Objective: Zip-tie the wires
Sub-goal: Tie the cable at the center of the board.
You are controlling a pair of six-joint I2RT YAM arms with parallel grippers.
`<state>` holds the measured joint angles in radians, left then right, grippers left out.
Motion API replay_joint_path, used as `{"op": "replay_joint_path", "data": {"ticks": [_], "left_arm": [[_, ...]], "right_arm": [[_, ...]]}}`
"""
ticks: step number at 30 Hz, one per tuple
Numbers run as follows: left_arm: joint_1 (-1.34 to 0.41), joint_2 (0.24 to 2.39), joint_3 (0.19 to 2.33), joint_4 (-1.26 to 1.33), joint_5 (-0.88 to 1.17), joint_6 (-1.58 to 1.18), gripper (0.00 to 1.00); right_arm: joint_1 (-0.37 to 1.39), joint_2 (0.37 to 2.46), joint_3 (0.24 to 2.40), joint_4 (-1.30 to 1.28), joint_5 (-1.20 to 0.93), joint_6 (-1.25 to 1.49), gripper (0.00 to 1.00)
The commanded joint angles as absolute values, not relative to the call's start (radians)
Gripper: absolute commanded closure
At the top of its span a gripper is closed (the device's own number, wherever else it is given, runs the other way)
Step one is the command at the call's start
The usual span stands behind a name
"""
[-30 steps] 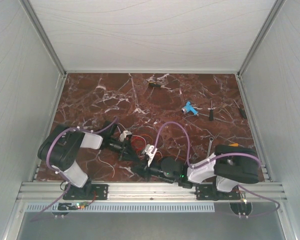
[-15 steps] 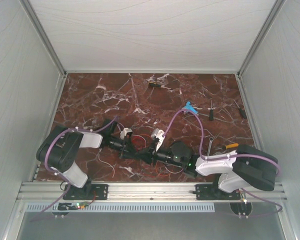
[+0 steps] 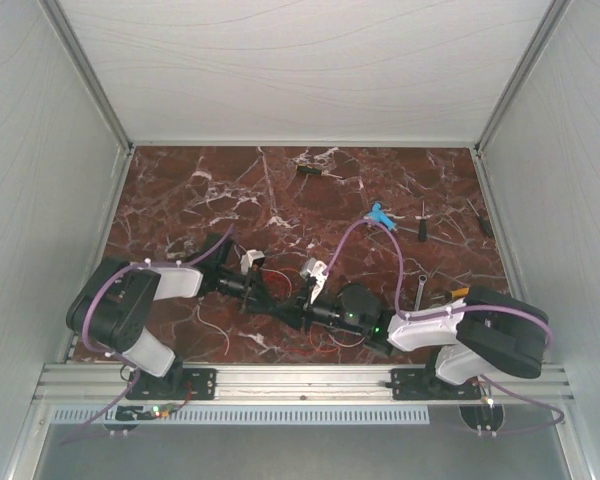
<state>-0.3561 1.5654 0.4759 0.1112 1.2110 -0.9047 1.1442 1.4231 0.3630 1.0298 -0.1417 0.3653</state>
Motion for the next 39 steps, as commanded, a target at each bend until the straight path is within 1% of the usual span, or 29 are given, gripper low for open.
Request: {"op": "replay_joint_path", "data": {"ticks": [1,6,21,39], "left_arm": [[-0.360,1.552,0.483,0.157,1.204,-0.928,1.00],[-0.374,1.562,0.485,0.178,1.201,-0.932,1.00],[-0.378,1.552,0.485,0.192,1.214,-0.937,1.00],[-0.379,1.554,0.486,0.186,1.213,-0.933,1.00]], "right_arm": [[1.148,1.355,0.347,1.095,-0.079,0.360,1.00],[1.148,1.344,0.347,1.078,-0.054,0.344,1.00],[1.142,1.434,0.344,1.137,-0.028,0.346,1.00],[1.134,1.428,0.321,1.148,-0.007,0.339,1.00]]}}
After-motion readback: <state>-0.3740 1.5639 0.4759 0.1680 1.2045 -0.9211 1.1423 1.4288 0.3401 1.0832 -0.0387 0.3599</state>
